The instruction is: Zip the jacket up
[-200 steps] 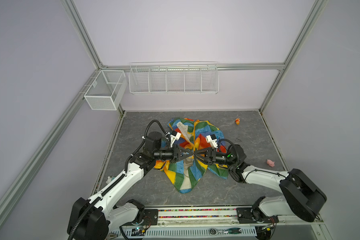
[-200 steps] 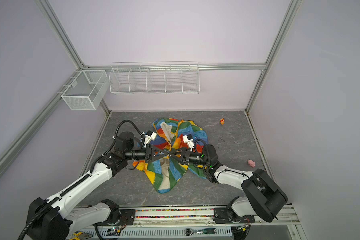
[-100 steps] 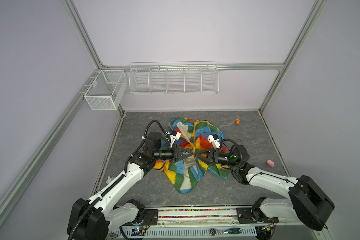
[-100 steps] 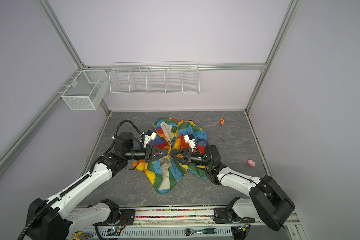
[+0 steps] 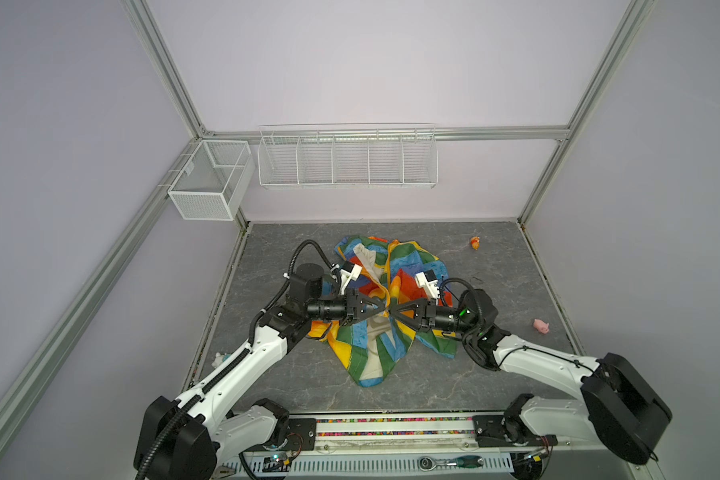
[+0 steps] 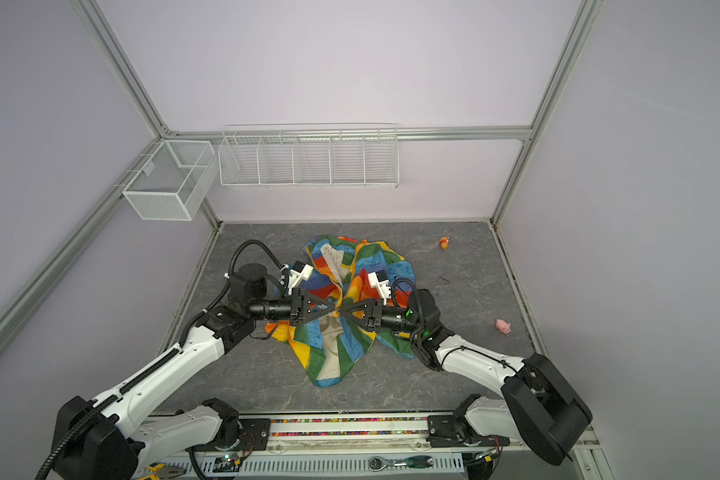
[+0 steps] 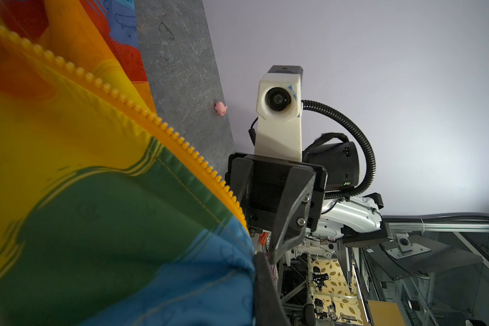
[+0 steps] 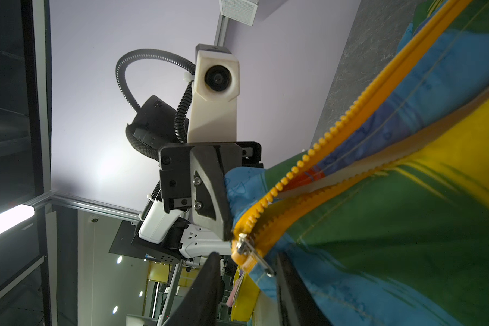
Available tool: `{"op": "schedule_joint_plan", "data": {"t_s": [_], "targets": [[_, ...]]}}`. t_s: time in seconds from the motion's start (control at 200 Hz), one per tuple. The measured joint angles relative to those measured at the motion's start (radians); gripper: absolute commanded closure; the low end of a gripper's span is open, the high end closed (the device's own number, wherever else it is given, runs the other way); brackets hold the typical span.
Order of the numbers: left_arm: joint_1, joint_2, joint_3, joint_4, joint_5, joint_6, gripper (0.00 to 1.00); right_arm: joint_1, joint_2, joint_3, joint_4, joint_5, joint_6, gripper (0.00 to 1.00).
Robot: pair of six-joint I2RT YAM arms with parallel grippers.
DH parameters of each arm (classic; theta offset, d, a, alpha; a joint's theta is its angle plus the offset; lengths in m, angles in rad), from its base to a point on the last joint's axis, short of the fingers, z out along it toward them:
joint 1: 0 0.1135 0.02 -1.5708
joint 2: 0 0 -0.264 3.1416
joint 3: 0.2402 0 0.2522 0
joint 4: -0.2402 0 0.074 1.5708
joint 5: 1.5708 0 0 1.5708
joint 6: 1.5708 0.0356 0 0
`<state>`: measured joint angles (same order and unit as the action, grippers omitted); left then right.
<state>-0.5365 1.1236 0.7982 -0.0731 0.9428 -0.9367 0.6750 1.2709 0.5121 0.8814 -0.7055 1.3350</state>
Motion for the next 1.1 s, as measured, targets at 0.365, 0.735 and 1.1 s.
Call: {"op": "schedule_joint_plan", "data": {"t_s": [0.365,0.735,1.1], "targets": [[0.0,0.0,0.0,0.0,0.0,-0.002,1.0,0.007,0.0,0.016,-0.042,-0.003,-0.027,0.74],[0.0,0.0,0.0,-0.005,-0.003,-0.003,1.0,0.008,-0.005,0.018,-0.082,-0.002,-0.048,0.91],[0.003,0.0,-0.008,-0.019,-0.008,-0.005,1.0,0.01,-0.107,0.032,-0.268,0.055,-0.153,0.94]]}}
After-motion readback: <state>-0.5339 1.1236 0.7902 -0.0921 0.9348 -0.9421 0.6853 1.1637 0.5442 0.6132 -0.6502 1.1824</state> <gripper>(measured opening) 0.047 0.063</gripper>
